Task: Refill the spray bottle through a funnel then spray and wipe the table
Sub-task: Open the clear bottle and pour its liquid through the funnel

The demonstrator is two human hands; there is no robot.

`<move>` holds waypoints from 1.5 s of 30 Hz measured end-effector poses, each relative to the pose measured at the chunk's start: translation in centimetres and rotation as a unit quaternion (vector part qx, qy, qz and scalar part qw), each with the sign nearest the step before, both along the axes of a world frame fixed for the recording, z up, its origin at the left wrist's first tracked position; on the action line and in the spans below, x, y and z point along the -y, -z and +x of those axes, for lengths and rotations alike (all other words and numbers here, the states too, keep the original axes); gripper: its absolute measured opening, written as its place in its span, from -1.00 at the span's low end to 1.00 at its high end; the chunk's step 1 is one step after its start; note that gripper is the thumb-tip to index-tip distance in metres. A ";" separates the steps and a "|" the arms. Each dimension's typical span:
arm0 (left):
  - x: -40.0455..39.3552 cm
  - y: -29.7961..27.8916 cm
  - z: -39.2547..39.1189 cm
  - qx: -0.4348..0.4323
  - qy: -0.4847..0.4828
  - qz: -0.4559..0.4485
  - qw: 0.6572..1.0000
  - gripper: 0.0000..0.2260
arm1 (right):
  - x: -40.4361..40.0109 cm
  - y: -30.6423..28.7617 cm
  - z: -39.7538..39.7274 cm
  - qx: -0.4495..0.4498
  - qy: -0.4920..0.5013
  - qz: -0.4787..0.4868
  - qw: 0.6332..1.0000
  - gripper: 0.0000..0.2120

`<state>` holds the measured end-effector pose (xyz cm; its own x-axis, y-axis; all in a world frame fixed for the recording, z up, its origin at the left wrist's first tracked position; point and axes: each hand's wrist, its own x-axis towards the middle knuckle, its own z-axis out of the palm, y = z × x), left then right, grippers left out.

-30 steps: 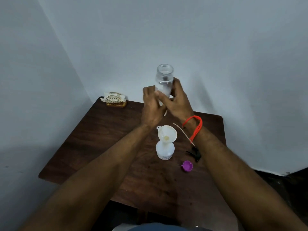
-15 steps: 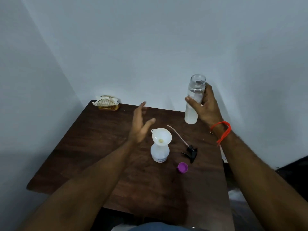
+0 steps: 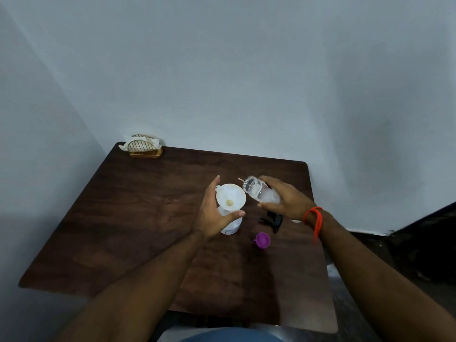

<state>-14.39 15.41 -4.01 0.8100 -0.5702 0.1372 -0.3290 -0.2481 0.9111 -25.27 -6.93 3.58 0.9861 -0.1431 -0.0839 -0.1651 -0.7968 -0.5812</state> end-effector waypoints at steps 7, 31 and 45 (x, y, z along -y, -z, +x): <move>0.5 0.8 0.3 0.058 -0.018 0.027 0.998 -0.22 | 0.0 0.8 0.8 -0.077 -0.046 -0.073 0.993 -0.25; 0.1 0.9 1.3 0.111 -0.019 0.085 0.990 -0.27 | 0.1 -0.5 2.5 -0.079 -0.093 -0.181 0.976 -0.31; 0.2 1.2 1.5 0.130 -0.025 0.091 0.987 -0.28 | 0.3 -0.2 2.7 -0.070 -0.091 -0.191 0.975 -0.30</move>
